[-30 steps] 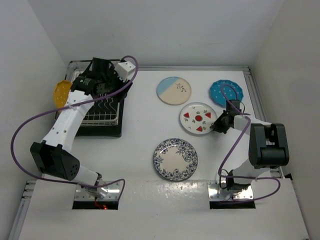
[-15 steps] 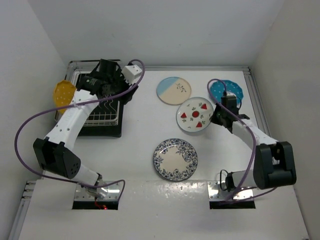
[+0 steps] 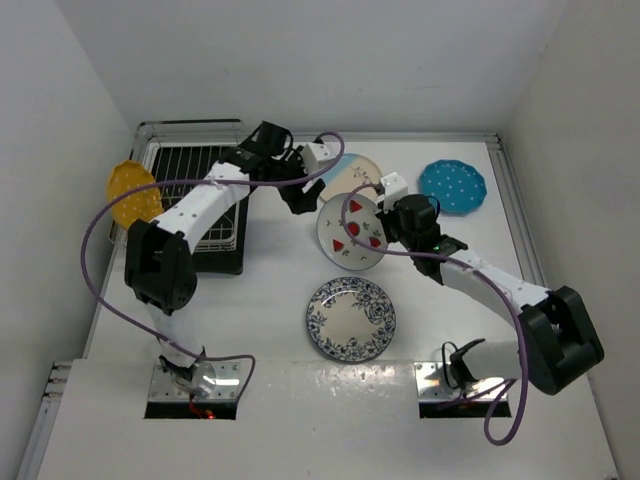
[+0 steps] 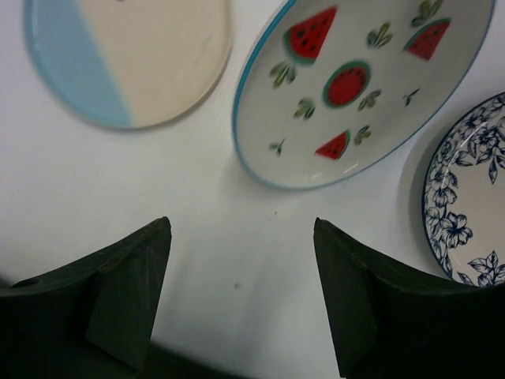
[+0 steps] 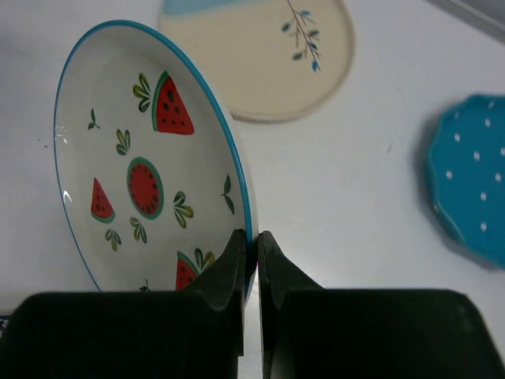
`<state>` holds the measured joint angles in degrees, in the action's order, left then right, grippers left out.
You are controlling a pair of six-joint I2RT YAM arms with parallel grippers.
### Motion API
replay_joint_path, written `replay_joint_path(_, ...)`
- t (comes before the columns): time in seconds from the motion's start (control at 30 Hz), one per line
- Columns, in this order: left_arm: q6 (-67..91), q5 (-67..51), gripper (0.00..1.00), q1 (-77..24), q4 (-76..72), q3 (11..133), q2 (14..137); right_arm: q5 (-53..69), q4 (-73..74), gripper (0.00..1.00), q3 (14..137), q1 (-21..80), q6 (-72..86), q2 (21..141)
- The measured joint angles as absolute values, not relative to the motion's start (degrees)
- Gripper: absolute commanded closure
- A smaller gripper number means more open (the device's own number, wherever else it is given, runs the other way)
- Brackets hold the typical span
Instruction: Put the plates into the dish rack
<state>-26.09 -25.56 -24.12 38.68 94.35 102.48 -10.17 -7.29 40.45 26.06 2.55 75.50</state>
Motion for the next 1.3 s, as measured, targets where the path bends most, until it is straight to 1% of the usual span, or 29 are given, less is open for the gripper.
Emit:
replay_joint_path(0.2, -29.34, -34.28, 0.2, -26.0, 34.89, 95.09, 108.68, -10.41, -14.61, 1.0, 38.24, 31.07, -3.66, 75.44)
replay_joint_path(0.4, -31.11, -35.48, 0.2, -27.07, 30.63, 95.11, 112.29, -9.47, -17.8, 1.0, 37.34, 32.14, -6.66, 75.44)
replay_joint_path(0.43, -31.38, -35.59, 0.23, -27.07, 30.37, 95.11, 112.92, -9.17, -17.98, 1.0, 37.21, 32.14, -7.01, 75.44)
replay_joint_path(0.47, -31.53, -35.75, 0.28, -27.14, 30.2, 95.11, 113.43, -8.91, -18.06, 1.0, 37.17, 32.12, -7.31, 75.44)
replay_joint_path(0.5, -31.68, -35.86, 0.38, -27.14, 30.02, 95.11, 113.86, -8.67, -18.24, 1.0, 37.12, 32.12, -7.57, 75.44)
replay_joint_path(0.53, -31.81, -36.07, 0.6, -27.14, 29.89, 95.11, 114.28, -8.38, -18.52, 1.0, 37.06, 32.12, -7.77, 75.42)
replay_joint_path(0.6, -32.4, -36.8, 0.84, -27.2, 29.69, 95.09, 114.8, -8.1, -19.09, 1.0, 36.91, 32.12, -8.05, 75.42)
replay_joint_path(0.63, -32.29, -38.15, 1.0, -27.16, 30.63, 95.2, 114.91, -8.93, -19.11, 1.0, 36.73, 31.97, -8.64, 75.42)
replay_joint_path(0.7, -31.22, -42.72, 1.0, -26.81, 32.71, 95.24, 114.37, -10.41, -19.92, 1.0, 36.42, 30.76, -9.45, 75.37)
replay_joint_path(0.77, -31.09, -42.61, 1.0, -27.0, 32.51, 95.24, 114.1, -10.9, -20.56, 1.0, 36.25, 30.63, -9.85, 75.37)
replay_joint_path(0.83, -30.55, -42.48, 1.0, -26.85, 32.51, 95.24, 114.08, -11.51, -21.39, 0.95, 35.9, 30.85, -9.78, 75.37)
replay_joint_path(0.87, -29.95, -42.02, 1.0, -26.81, 32.58, 95.24, 113.93, -12.12, -21.89, 0.87, 35.68, 31.0, -9.58, 75.37)
replay_joint_path(0.9, -29.65, -41.74, 1.0, -26.74, 32.56, 95.24, 113.82, -12.67, -22.31, 0.76, 35.51, 31.18, -9.37, 75.37)
replay_joint_path(0.97, -27.68, -39.42, 1.0, -26.74, 32.77, 95.24, 113.01, -14.06, -22.79, 0.45, 35.42, 31.55, -8.45, 75.37)
replay_joint_path(1.0, -26.74, -37.67, 1.0, -26.76, 32.64, 95.24, 112.42, -15.07, -23.31, 0.32, 35.42, 31.68, -7.99, 75.29)
replay_joint_path(1.07, -24.69, -33.21, 1.0, -26.22, 32.93, 95.42, 110.96, -17.12, -23.9, 0.25, 35.44, 31.81, -7.42, 74.81)
replay_joint_path(1.13, -21.85, -28.21, 1.0, -25.08, 34.3, 96.55, 109.06, -19.86, -23.55, 0.22, 35.75, 32.03, -6.94, 73.93)
replay_joint_path(1.3, -15.68, -15.77, 1.0, -20.95, 38.17, 103.92, 103.18, -26.39, -21.1, 0.2, 37.76, 32.14, -3.77, 70.35)
